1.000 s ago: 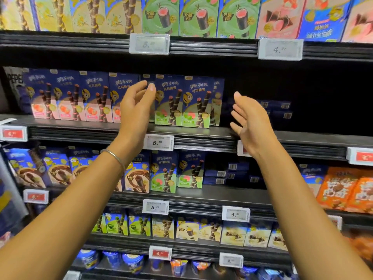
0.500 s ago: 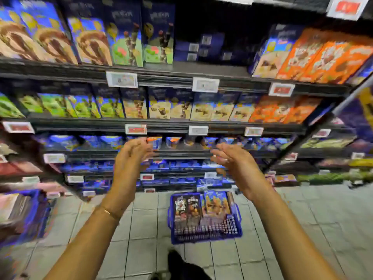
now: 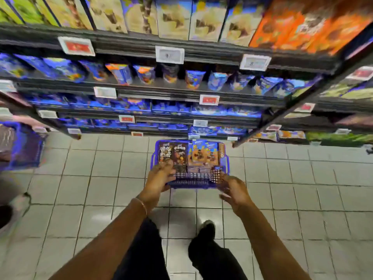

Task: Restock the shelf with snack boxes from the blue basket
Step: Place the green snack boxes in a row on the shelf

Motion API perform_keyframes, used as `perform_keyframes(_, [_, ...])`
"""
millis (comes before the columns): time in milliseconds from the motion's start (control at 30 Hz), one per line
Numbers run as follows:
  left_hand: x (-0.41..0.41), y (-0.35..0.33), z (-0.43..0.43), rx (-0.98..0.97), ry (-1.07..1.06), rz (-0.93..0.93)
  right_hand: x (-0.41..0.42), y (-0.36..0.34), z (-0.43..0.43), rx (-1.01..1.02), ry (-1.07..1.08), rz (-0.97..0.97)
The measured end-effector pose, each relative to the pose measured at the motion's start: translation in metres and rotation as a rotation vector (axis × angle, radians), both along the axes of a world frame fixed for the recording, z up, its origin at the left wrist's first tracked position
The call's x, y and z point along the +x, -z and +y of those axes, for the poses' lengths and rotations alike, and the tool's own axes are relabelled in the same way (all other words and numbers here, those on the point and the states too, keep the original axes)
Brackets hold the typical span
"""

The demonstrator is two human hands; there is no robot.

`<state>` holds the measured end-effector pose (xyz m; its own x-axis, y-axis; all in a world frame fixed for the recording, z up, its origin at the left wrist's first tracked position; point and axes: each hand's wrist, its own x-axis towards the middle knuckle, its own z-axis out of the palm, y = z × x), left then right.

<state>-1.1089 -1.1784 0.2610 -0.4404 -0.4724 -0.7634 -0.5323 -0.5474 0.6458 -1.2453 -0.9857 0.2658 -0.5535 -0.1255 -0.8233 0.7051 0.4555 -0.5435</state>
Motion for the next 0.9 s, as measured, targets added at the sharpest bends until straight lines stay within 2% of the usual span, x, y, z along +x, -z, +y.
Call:
perform_keyframes(133, [-0.037, 0.075, 0.026, 0.012, 0.027, -0.038, -0.028, 0.089, 0.016, -0.023, -0.015, -0.045])
perform_keyframes(233, [-0.064, 0.146, 0.030, 0.000, 0.021, -0.044, -0.045, 0.168, 0.003, -0.013, -0.055, 0.033])
perform_keyframes(433, [-0.114, 0.319, 0.001, -0.040, 0.026, -0.101, -0.085, 0.355, -0.063, 0.058, -0.272, 0.524])
perform_keyframes(533, [-0.144, 0.380, -0.015, -0.123, -0.042, -0.055, -0.093, 0.423, -0.090, 0.386, -0.479, 0.771])
perform_keyframes(600, [-0.161, 0.408, -0.023, -0.170, -0.079, -0.021, -0.096, 0.454, -0.098, 0.509, -0.562, 0.906])
perform_keyframes(767, [-0.179, 0.454, -0.017, -0.196, -0.075, 0.133, -0.095, 0.498, -0.095, 0.525, -0.486, 1.141])
perform_keyframes(900, [-0.179, 0.453, 0.001, -0.139, -0.054, 0.085, -0.091, 0.497, -0.092, 0.478, -0.503, 1.091])
